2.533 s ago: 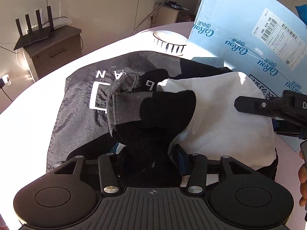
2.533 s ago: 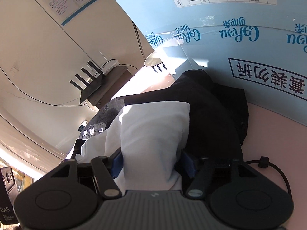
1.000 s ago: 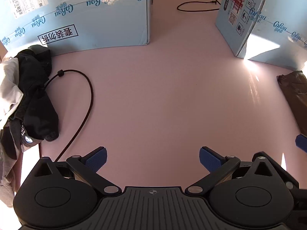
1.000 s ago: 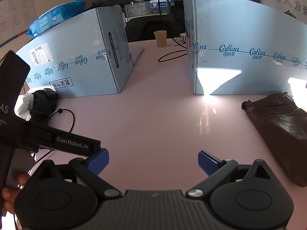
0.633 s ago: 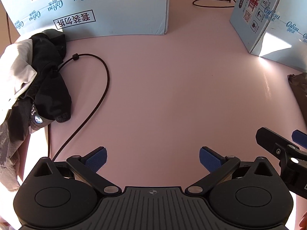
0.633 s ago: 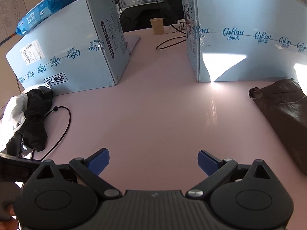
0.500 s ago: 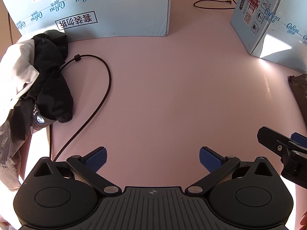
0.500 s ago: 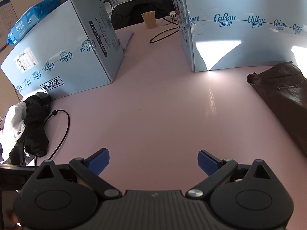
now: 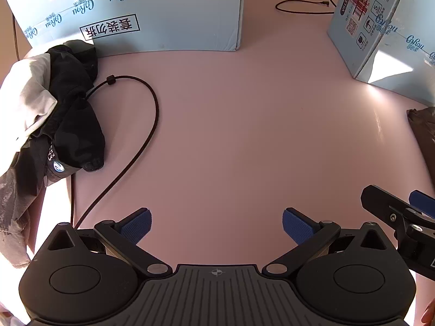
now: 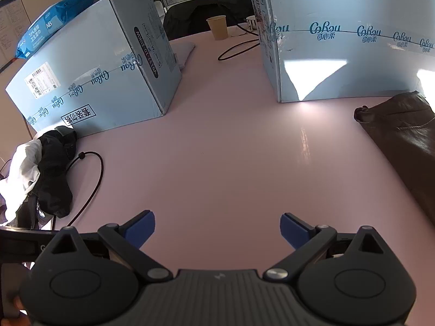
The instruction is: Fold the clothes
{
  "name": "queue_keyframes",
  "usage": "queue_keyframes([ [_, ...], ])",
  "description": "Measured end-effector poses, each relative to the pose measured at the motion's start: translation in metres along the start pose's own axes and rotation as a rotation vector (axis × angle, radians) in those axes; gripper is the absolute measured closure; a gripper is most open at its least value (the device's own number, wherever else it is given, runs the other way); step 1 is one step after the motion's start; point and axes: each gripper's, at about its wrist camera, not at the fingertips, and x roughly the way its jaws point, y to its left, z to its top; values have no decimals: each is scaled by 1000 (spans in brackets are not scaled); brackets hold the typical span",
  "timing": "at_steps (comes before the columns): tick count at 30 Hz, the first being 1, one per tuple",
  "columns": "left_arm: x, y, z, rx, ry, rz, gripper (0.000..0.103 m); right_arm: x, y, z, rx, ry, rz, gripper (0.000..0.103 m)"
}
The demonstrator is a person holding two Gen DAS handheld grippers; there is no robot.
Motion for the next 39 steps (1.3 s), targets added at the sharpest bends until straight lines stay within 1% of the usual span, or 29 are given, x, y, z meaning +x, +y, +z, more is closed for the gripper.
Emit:
queue_keyframes([
  [19, 1, 3, -1, -10, 14, 2, 0, -1, 1, -1, -8, 5, 12, 3],
  [23, 2, 0, -3, 8, 3, 9, 0, 0, 1, -1, -6, 7, 10, 3],
  [28, 4, 0, -4, 0, 12, -15, 0, 0, 1, -2, -5, 10, 9, 3],
  [32, 0, -3, -5, 25, -20, -33, 0, 0, 1, -2, -10, 10, 7, 3],
  [36, 6, -3, -4, 7, 23, -28, 0, -1, -2, -1, 0, 9, 3, 3],
  [39, 8, -2, -6, 11, 22, -69, 0, -2, -2, -2, -5, 5, 1, 3],
])
